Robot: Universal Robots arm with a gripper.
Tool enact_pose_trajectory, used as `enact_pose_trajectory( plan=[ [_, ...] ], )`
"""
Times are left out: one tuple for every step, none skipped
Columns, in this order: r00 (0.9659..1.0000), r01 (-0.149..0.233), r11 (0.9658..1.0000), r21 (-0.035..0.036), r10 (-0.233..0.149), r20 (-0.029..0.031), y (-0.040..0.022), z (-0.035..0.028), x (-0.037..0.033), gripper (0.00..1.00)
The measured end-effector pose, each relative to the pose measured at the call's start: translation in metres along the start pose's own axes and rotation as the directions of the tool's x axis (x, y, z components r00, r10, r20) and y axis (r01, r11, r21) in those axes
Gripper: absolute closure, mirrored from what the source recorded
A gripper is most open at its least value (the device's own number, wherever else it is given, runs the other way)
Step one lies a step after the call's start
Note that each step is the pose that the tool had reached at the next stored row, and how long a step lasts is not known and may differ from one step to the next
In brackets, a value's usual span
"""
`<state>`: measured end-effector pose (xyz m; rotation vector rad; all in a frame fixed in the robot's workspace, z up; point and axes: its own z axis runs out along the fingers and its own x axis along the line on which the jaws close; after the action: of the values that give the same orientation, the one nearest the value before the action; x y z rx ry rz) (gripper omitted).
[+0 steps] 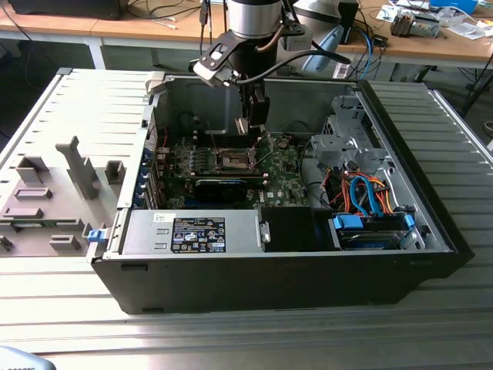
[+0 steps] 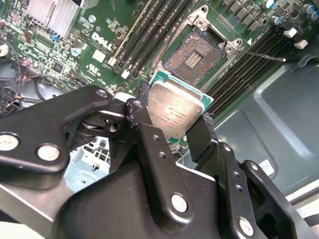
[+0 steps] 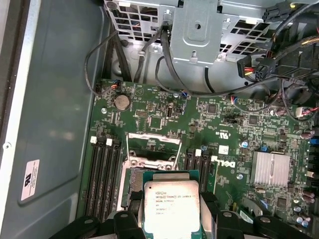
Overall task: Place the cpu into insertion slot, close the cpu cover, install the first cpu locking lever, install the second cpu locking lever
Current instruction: 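Place the cpu into insertion slot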
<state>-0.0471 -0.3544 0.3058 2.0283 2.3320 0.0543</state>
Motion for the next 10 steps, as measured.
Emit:
enact_pose_trajectory(
  plan=[
    [1.0000,-0.002,1.0000,0.0001,0.002,0.0001,0.0000,0.0000,0.0000,0.45],
    [1.0000,-0.004,1.0000,0.0000,0.004,0.0002,0.0000,0.0001,0.0000,0.45],
    [1.0000,-0.005,1.0000,0.0001,0.005,0.0004,0.0000,0.0001,0.0000,0.45],
    [1.0000,-0.007,1.0000,0.0001,0.007,0.0005,0.0000,0.0001,0.0000,0.45],
    [1.0000,-0.008,1.0000,0.0001,0.008,0.0005,0.0000,0.0002,0.0000,0.45],
    [1.0000,-0.010,1.0000,0.0002,0.010,0.0007,0.0000,0.0001,0.0000,0.45],
    [0.9999,-0.012,0.9999,0.0002,0.012,0.0008,0.0000,0.0002,0.0000,0.45],
    [0.9999,-0.013,0.9999,0.0002,0.013,0.0009,0.0000,0.0002,0.0000,0.45],
    [0.9999,-0.015,0.9999,0.0003,0.015,0.0010,0.0000,0.0002,0.0000,0.45],
    [0.9998,-0.017,0.9998,0.0003,0.017,0.0012,0.0000,0.0003,0.0000,0.45]
  ],
)
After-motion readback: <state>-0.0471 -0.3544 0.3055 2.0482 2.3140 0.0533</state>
